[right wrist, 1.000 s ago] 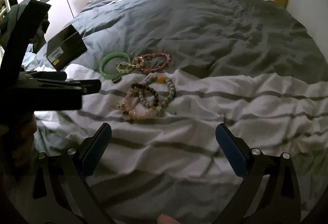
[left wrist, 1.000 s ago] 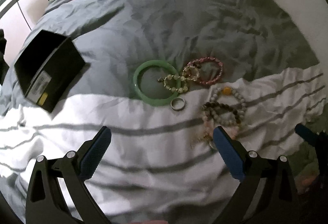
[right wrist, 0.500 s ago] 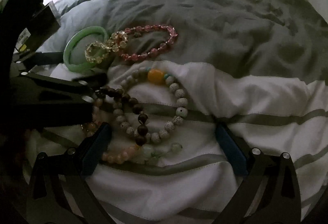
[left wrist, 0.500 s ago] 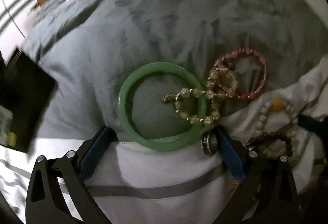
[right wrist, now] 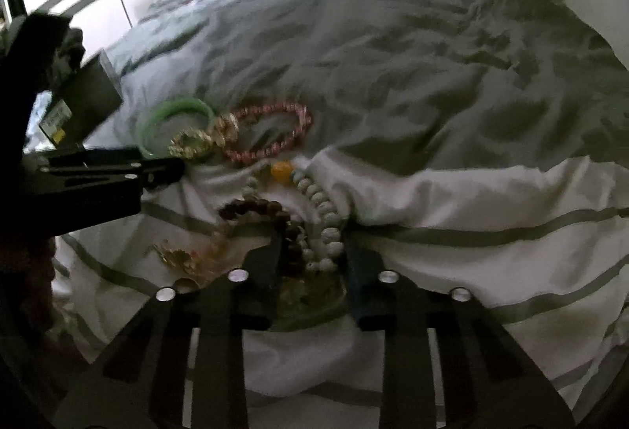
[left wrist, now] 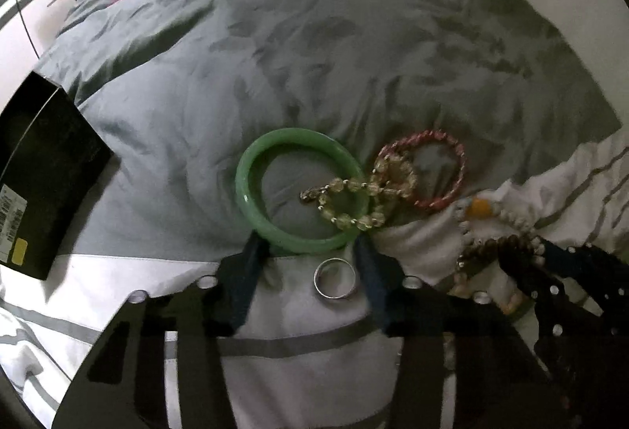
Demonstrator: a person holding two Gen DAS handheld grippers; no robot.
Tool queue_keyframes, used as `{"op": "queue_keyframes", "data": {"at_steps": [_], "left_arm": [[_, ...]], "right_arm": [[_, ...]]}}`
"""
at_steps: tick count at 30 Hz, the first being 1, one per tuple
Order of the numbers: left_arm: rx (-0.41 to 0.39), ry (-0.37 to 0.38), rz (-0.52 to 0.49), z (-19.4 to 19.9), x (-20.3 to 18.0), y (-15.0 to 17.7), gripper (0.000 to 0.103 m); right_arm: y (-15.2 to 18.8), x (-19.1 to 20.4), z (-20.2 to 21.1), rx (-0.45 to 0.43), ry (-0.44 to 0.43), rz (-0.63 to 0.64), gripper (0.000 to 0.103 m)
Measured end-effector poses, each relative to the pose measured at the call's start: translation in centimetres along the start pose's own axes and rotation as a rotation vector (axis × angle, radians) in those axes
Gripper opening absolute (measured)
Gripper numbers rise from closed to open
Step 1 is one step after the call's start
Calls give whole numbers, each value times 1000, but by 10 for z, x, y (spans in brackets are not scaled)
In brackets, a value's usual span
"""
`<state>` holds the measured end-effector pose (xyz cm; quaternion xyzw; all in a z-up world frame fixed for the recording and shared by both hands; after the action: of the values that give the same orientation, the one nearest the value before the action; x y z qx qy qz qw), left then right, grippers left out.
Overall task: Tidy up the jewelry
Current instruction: 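Move left gripper to green bangle while right gripper approaches white-bead bracelet, then close left gripper on green bangle while right gripper grasps white-bead bracelet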
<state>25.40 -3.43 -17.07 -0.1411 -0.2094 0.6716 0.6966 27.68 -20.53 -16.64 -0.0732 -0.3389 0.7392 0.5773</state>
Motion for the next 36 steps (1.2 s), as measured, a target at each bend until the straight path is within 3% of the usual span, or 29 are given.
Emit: {"op": "queue_keyframes", "data": {"at_steps": [4, 9, 14, 16, 19, 22, 23, 28, 30, 32, 34, 36], "left_arm": [[-44, 44, 40, 8, 1, -8, 11], [-68, 101, 97, 15, 5, -14, 10], [-6, 161, 152, 1, 17, -3, 11], [28, 183, 205, -10, 22, 1, 19], [59, 297, 329, -19, 28, 0, 26], [33, 416, 429, -17, 33, -6, 56], [23, 427, 438, -18, 33, -6, 60], [-7, 296, 346, -23, 20, -13, 67], [-23, 259, 309, -21, 16, -15, 70], [-21, 221, 283, -24, 11, -16, 65], [-3, 177, 288, -29, 16, -14, 29], [23, 194, 335, -32, 25, -15, 18]], "right_arm": [[-13, 1, 20, -90, -38, -6, 17], [-22, 4, 34, -162, -96, -29, 13], [-25, 1, 43, -195, -144, -82, 13], [-24, 0, 41, -186, -146, -93, 13], [-20, 2, 36, -166, -151, -92, 13], [-18, 4, 32, -150, -149, -81, 13], [-17, 4, 30, -140, -150, -82, 14], [1, -7, 5, -20, -107, -115, 17], [9, -9, -6, 28, -132, -142, 37], [12, -5, -11, 41, -161, -140, 44], [12, 0, -12, 49, -136, -102, 44], [12, 4, -14, 54, -139, -87, 37]]}}
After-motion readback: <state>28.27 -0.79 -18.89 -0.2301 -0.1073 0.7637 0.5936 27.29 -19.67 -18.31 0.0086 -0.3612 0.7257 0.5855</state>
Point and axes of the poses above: each gripper's, at about its wrist camera, not at the fingertips, and z roughly against the way its jaws point, x to its left, y to its underside, the point moved 8 cm from there along -z, roughly the way its jaws point, and after that the axes turned 12 degrees about -y, right-handed, at the moved point
